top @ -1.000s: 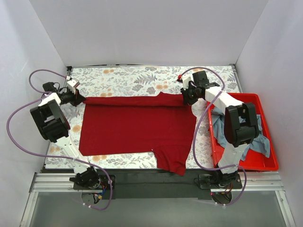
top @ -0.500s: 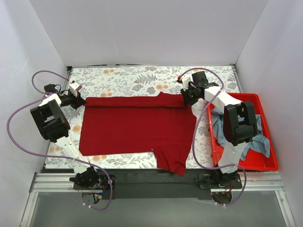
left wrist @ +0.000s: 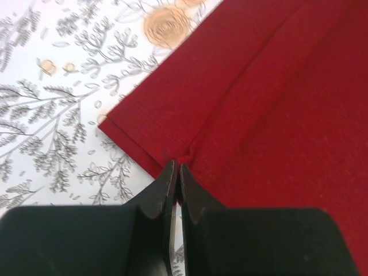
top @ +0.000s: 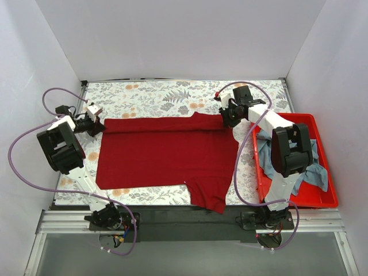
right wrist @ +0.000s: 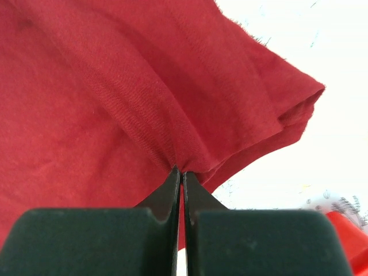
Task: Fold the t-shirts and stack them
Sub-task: Fold the tshirt
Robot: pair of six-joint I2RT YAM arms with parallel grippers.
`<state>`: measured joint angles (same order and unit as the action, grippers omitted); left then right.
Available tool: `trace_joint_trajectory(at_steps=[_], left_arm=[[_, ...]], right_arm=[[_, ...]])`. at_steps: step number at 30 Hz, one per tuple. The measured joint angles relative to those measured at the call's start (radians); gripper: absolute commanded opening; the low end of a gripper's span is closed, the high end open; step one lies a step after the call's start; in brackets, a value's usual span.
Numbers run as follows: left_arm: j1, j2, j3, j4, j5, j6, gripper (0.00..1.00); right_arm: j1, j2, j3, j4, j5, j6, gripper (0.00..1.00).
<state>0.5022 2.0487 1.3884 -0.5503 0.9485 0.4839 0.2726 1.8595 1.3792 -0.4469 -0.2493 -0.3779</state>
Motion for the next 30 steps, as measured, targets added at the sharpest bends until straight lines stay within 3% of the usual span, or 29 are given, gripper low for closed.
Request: trace_joint_trajectory(at_steps=[4,10,14,18,23,30], left_arm=[[0.0,-0.001,-0.037,-0.019,-0.035,0.076,0.08],[0.001,-0.024,-0.06,-0.095,-0.073,0.227,0.18],[0.001,-0.054,-0.056,-0.177,-0.09,0.301,0.27],[-0.005,-0.069,-0.021,-0.235,-0.073,0.291,0.41],[-0.078,-0.072,0.087,-0.177,-0.057,0.079,0.45],[-0.435,-0.02,0.248,0.061,-0.138,-0.451,0.48]], right_arm=[[0.009,0.013,-0.018,-0.009,-0.001,-0.019,0.04],[0.018,0.039,-0.019,-0.069,-0.005,-0.059,0.35],[0.018,0.038,-0.018,-0.119,-0.005,-0.09,0.49],[0.007,0.038,0.016,-0.174,-0.024,-0.1,0.51],[-0.041,0.057,0.167,-0.215,-0.069,-0.033,0.5],[-0.114,0.185,0.354,-0.201,-0.105,0.097,0.45]])
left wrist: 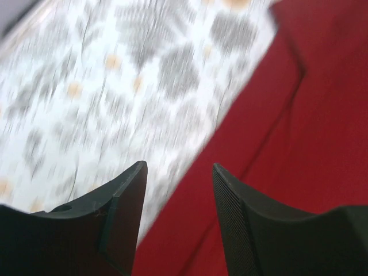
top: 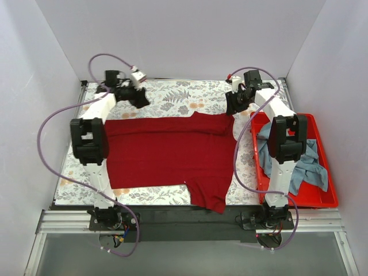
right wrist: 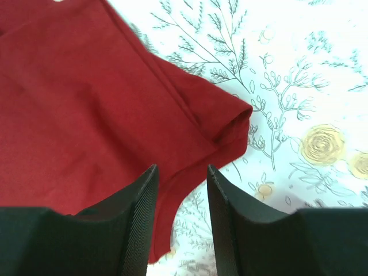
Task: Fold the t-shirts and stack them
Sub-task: Fold the tshirt
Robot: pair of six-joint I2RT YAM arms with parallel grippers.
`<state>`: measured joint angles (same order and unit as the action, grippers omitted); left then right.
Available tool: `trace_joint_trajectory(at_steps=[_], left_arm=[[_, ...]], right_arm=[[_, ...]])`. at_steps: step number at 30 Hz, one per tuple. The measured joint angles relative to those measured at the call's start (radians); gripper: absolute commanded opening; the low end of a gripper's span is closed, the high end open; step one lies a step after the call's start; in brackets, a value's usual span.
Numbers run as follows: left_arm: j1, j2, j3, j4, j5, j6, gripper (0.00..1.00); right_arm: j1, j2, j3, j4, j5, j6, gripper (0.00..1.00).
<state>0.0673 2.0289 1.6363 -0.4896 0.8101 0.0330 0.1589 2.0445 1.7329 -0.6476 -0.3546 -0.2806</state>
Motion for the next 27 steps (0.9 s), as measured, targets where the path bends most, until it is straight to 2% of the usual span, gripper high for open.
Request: trace_joint_trajectory(at_steps=[2,5,6,7,11,20,23,27], left_arm=[[-0.099,0.07,0.1,0.059,-0.021,-0.149,0.48],[-0.201,0.177,0.19,0.154,-0.046,-0.36,0.55],[-0.224,0.209,0.205,0.175,-0.054,-0.417,0.56],[-0.245,0.241,0.218,0.195,-0.064,-0.467,0.64],[-0.301,0.356,0.253,0.24,-0.118,-0.612,0.65],[-0.374,0.441,0.302,0.328,-0.199,-0.747,0.62],[-0.386,0.469,0.326,0.356,-0.199,-0.771,0.61],[-0.4,0.492,0.353,0.369,-0.196,-0.799,0.61]], right_arm=[[-0.003,0.041,0.018,-0.001,0.0,0.023,0.44],[0.0,0.09,0.024,-0.002,0.003,0.047,0.44],[0.0,0.104,0.024,-0.003,0.007,0.051,0.44],[0.002,0.115,0.024,-0.004,0.011,0.056,0.44],[0.0,0.13,0.024,-0.008,0.023,0.076,0.43],[-0.016,0.131,0.023,-0.008,0.031,0.096,0.38],[-0.021,0.136,0.023,-0.008,0.031,0.097,0.33],[-0.023,0.156,0.023,-0.008,0.031,0.101,0.32]])
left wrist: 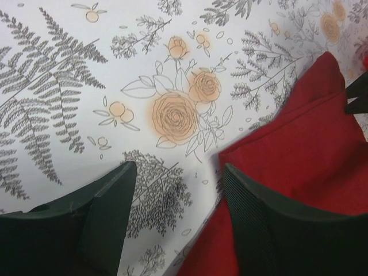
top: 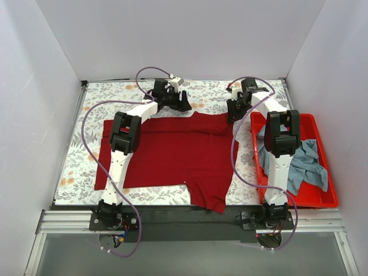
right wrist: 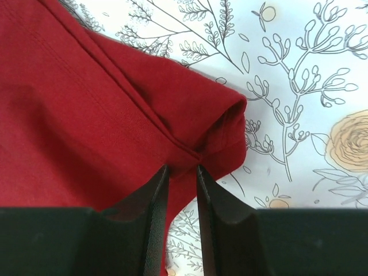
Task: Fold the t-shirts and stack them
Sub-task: Fold the tshirt
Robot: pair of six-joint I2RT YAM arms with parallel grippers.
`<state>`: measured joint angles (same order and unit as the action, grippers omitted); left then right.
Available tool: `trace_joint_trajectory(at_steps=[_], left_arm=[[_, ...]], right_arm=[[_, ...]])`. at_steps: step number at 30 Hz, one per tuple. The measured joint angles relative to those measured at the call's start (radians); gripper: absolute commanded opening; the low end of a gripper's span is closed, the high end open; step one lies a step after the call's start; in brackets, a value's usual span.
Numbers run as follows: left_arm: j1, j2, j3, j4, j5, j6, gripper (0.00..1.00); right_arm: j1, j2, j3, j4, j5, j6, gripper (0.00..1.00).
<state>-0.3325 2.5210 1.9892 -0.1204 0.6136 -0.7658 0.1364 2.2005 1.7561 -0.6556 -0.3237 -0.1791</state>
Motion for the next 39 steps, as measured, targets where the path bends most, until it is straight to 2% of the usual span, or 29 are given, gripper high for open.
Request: trace_joint_trajectory(at_steps=[9,18,22,26,27,30,31,33,36,38,39], left_arm=[[-0.031,0.045,0.052,0.035,0.021,-0.055,0.55],[-0.056,0.053,0.053,0.048,0.048,-0.08,0.54],[-0.056,0.056,0.054,0.053,0.057,-0.089,0.54],[-0.056,0.059,0.054,0.053,0.068,-0.095,0.49],[-0.056,0.06,0.054,0.054,0.071,-0.097,0.42],[-0.056,0.069,0.056,0.051,0.081,-0.107,0.34],[-0.057,0.075,0.062,0.054,0.087,-0.111,0.28],[-0.057,0.081,0.068,0.053,0.091,-0.116,0.25],[-0.057,0.09,0.074,0.057,0.101,-0.122,0.16],[-0.058,0.092,0.074,0.054,0.103,-0.126,0.03],[-0.058,0.092,0.074,0.052,0.103,-0.127,0.0]], right_arm=[[-0.017,0.017,0.0,0.0,-0.021,0.005,0.31],[-0.025,0.034,0.007,0.0,-0.053,0.024,0.3],[-0.025,0.043,0.018,0.0,-0.073,0.027,0.26],[-0.025,0.044,0.025,0.0,-0.088,0.028,0.24],[-0.025,0.044,0.027,0.0,-0.092,0.028,0.2],[-0.025,0.044,0.031,0.0,-0.1,0.028,0.15],[-0.025,0.044,0.034,0.0,-0.101,0.028,0.08],[-0.025,0.044,0.035,0.0,-0.103,0.026,0.02],[-0.025,0.044,0.035,0.0,-0.103,0.026,0.01],[-0.025,0.044,0.035,0.0,-0.103,0.025,0.01],[-0.025,0.044,0.035,0.0,-0.103,0.024,0.01]])
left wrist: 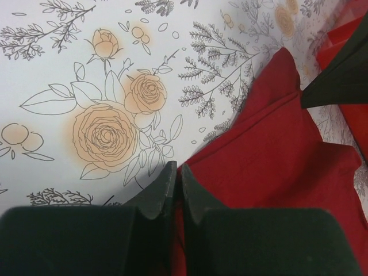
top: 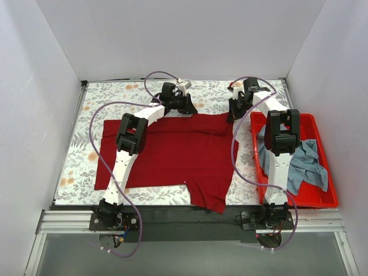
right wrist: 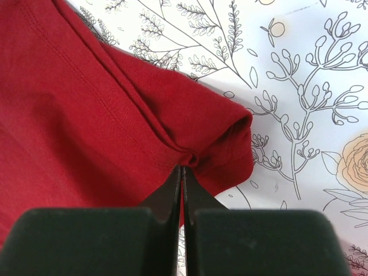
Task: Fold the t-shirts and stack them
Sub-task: Fold the tshirt
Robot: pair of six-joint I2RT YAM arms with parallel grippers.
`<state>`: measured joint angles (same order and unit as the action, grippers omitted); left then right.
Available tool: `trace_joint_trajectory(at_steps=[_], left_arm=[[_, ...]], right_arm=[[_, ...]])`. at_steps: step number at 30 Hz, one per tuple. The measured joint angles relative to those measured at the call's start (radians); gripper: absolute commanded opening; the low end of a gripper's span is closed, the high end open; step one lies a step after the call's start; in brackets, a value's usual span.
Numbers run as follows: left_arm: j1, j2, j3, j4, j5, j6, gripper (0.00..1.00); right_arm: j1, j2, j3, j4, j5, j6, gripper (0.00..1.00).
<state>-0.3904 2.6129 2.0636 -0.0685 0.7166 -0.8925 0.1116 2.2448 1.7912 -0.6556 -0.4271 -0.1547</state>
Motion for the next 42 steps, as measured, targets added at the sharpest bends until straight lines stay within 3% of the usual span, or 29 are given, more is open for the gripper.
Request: trace_joint_trajectory(at_steps=[7,18,28,36,42], left_arm=[[-0.002,-0.003,-0.018,0.026,0.01,-0.01,0.0],[-0.002,-0.137,-0.259,0.159,0.055,-0.043,0.0],[-0.002,-0.372,-0.47,0.238,0.081,-0.002,0.0],[-0.002,-0.455,-0.547,0.239,0.135,0.054,0.0],[-0.002,-0.56,-0.734,0.217,0.178,0.109,0.0]], right_arm=[[0.0,-0.004,0.0,0.0,-0.009,-0.01,0.01],[0.0,-0.108,-0.024,0.002,-0.073,-0.065,0.01],[0.0,-0.23,-0.166,0.0,-0.119,-0.135,0.01],[0.0,-0.329,-0.297,-0.002,-0.17,-0.212,0.01],[0.004,-0.41,-0.369,-0.019,-0.198,-0.286,0.01]])
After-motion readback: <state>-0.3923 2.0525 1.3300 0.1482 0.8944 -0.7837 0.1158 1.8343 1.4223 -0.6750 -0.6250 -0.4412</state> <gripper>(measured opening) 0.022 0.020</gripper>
